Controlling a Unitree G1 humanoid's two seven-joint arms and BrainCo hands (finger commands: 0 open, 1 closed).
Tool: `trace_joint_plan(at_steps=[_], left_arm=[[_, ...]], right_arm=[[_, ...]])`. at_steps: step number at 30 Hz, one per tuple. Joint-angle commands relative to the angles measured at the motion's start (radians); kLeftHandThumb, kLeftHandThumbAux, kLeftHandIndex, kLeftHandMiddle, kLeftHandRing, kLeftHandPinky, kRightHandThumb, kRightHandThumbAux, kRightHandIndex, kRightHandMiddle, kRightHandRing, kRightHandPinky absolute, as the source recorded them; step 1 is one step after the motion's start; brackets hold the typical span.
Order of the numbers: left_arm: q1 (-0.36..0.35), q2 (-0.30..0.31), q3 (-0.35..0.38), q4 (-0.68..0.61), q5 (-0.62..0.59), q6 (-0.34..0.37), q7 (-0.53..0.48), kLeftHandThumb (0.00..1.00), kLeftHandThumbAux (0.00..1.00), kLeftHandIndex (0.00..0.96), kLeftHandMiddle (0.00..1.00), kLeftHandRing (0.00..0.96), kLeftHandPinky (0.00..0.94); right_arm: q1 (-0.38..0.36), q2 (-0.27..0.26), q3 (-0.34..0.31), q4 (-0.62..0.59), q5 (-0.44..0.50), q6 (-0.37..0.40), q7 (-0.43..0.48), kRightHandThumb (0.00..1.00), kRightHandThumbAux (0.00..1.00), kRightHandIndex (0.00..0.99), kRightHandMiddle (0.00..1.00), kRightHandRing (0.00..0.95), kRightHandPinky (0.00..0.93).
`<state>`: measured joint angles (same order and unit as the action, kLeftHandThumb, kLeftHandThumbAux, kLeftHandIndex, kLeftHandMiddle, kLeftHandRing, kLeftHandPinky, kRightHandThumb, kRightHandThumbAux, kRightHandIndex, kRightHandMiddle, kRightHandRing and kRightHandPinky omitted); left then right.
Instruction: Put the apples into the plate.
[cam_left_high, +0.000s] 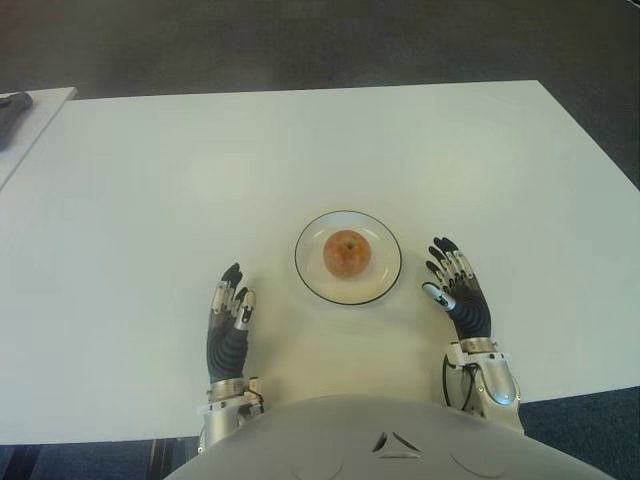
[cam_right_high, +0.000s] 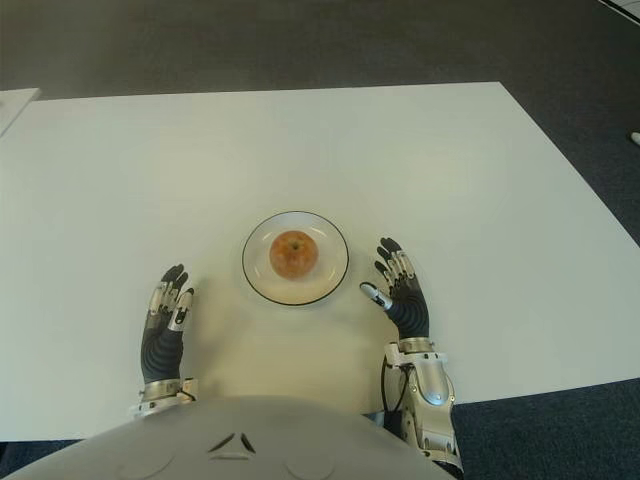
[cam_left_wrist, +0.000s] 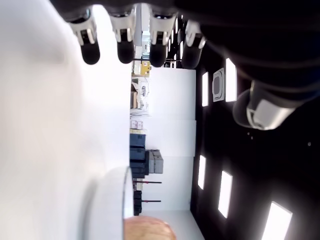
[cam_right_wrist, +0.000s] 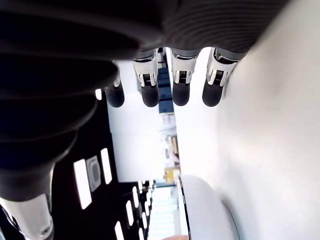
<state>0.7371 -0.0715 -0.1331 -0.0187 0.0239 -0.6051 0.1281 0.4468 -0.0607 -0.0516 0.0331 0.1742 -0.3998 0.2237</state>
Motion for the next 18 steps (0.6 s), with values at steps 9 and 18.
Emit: trace_joint_plan(at_steps=[9, 18], left_arm=[[0.041, -0.033, -0.019, -0.053, 0.053, 0.091, 0.047, 0.109, 0.412, 0.056, 0.073, 0.054, 0.062], [0.058, -0.033, -0.042, -0.028, 0.077, 0.078, 0.070, 0.086, 0.426, 0.038, 0.083, 0.068, 0.074]], right_arm=[[0.004, 0.001, -0.001, 0.057, -0.006, 0.038, -0.002, 0.226, 0.672, 0.002, 0.060, 0.055, 0.062], [-0.001, 0.003, -0.005, 0.074, -0.012, 0.040, -0.010, 0.241, 0.653, 0.003, 0.062, 0.051, 0.059]])
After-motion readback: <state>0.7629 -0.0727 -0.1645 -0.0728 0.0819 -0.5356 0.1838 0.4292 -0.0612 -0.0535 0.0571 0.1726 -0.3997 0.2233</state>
